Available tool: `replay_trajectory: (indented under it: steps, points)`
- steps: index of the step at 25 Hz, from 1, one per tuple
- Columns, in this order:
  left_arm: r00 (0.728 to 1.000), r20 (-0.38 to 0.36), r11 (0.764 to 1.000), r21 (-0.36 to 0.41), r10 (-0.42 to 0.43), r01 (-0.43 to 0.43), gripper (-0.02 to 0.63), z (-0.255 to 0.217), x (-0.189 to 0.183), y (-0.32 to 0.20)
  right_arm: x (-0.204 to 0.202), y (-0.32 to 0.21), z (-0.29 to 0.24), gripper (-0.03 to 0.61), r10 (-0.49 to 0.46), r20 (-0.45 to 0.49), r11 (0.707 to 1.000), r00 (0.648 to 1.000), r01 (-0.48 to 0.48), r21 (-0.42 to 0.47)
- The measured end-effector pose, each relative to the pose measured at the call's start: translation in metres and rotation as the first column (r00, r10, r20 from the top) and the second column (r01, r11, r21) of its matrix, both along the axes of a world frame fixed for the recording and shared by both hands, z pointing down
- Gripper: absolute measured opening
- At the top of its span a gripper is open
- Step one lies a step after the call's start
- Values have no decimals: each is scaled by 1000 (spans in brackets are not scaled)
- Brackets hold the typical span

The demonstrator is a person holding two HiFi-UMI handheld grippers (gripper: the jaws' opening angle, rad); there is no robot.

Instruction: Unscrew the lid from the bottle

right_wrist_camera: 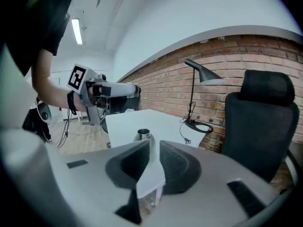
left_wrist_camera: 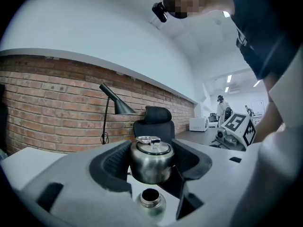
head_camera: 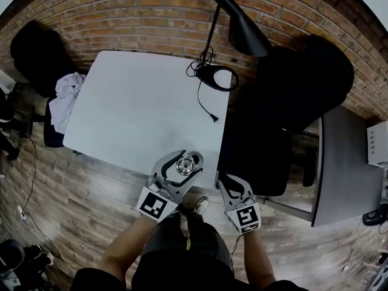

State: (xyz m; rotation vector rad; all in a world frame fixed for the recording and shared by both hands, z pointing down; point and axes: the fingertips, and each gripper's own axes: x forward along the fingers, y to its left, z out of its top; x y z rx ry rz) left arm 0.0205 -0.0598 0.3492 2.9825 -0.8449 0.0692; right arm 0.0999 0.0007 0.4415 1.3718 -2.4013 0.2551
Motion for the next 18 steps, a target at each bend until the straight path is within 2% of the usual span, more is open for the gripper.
replay_trajectory:
  steps: [2, 5, 12, 18]
  points:
    - [1000, -4, 1000, 7, -13, 13, 272, -9, -6, 2, 3, -2, -6, 38, 11, -15, 1000, 1000, -11, 22]
    - [999, -14, 999, 15, -48, 48, 272, -24, -20, 3, 9, 0, -19, 14, 30, -24, 999, 999, -28, 43]
    - [990, -29, 989, 56, -137, 138, 272, -67, -67, -5, 30, -9, -76, 12, 108, 15, 986, 994, -109, 124]
    - [975, -38, 966, 136, -217, 220, 272, -92, -110, -9, 35, -21, -124, 12, 102, -16, 970, 995, -96, 224]
